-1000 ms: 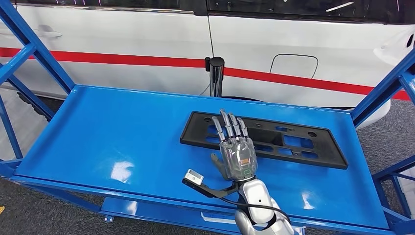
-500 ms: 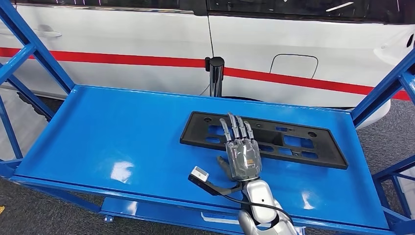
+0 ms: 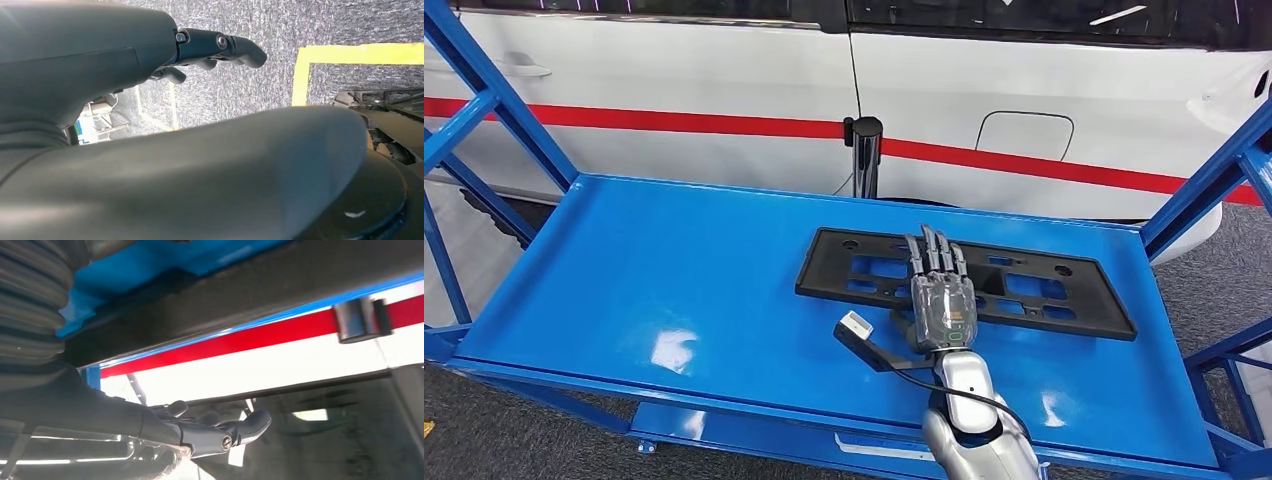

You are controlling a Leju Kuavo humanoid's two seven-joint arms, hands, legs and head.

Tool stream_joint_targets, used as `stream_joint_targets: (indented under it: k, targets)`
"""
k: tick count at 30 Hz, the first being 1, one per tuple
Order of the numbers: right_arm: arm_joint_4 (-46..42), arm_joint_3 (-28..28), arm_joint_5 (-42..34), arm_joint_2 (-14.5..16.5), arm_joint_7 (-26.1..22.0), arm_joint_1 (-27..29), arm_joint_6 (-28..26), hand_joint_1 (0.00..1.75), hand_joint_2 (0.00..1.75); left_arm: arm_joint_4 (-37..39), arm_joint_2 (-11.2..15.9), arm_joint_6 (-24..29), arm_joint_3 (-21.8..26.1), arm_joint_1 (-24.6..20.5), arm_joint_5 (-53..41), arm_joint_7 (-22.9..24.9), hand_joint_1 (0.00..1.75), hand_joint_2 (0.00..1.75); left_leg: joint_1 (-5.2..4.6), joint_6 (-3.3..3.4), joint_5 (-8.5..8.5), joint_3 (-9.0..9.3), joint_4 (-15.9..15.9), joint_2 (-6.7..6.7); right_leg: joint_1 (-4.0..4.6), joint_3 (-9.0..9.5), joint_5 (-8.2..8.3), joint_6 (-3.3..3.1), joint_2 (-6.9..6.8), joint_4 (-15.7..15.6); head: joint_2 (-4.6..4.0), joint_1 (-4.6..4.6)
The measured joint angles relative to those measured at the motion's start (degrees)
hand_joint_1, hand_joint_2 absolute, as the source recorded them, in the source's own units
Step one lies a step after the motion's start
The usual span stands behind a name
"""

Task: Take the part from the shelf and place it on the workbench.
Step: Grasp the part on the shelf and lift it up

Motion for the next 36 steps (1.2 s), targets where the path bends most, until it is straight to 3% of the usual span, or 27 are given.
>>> stream_joint_targets:
  k: [12, 15, 17, 21, 22, 30, 36]
  targets:
    - [1.33, -1.23, 0.00, -1.35, 2.31, -0.77, -1.55, 0.00, 1.75, 0.00, 0.00, 0.12, 0.30, 0.00, -0.42, -0.03, 0.00, 0.00, -0.01, 0.03, -0.02, 0.20, 0.00, 0.02, 0.00, 0.22, 0.00, 0.00, 0.00, -0.03, 0.00, 0.01]
    - [1.37, -1.23, 0.00, -1.48, 2.35, -0.80, -1.55, 0.09, 1.75, 0.00, 0.00, 0.12, 0.42, 0.00, -0.42, -0.03, 0.00, 0.00, -0.01, 0.03, -0.02, 0.22, 0.00, 0.02, 0.00, 0.24, 0.00, 0.00, 0.00, -0.03, 0.00, 0.01]
    - [1.40, -1.22, 0.01, -1.53, 2.40, -0.80, -1.55, 0.27, 1.75, 0.00, 0.00, 0.13, 0.50, 0.00, -0.41, -0.02, 0.00, 0.00, -0.01, 0.03, -0.02, 0.24, 0.00, 0.02, 0.00, 0.25, 0.00, 0.00, 0.00, -0.03, 0.00, 0.01]
    - [1.48, -1.21, 0.06, -1.63, 2.42, -0.69, -1.55, 1.47, 1.75, 0.00, 0.00, 0.18, 0.56, 0.00, -0.42, 0.09, 0.00, 0.00, -0.01, 0.03, -0.02, 0.24, 0.00, 0.02, 0.00, 0.25, 0.00, 0.00, 0.00, -0.03, 0.00, 0.01]
    - [1.51, -1.20, 0.08, -1.68, 2.42, -0.61, -1.54, 1.58, 1.75, 0.00, 0.00, 0.20, 0.56, 0.00, -0.44, 0.13, 0.00, 0.00, -0.01, 0.03, -0.02, 0.24, 0.00, 0.02, 0.00, 0.25, 0.00, 0.00, 0.00, -0.03, 0.00, 0.01]
    - [1.54, -1.17, 0.11, -1.79, 2.29, 0.41, -0.90, 1.74, 1.75, 0.00, 0.00, 0.63, 0.56, -0.01, -1.05, 0.21, 0.00, 0.00, 0.00, 0.03, -0.03, 0.24, 0.00, 0.02, 0.00, 0.24, -0.01, 0.00, 0.00, -0.02, 0.00, 0.00]
    - [1.26, -1.16, 0.16, -1.76, 2.02, 0.90, -0.53, 1.75, 1.75, 0.00, 0.00, 0.66, 0.58, -0.01, -1.33, 0.19, 0.00, 0.00, 0.00, 0.04, -0.03, 0.24, 0.00, 0.02, 0.00, 0.25, -0.01, 0.00, 0.00, -0.02, 0.00, 0.01]
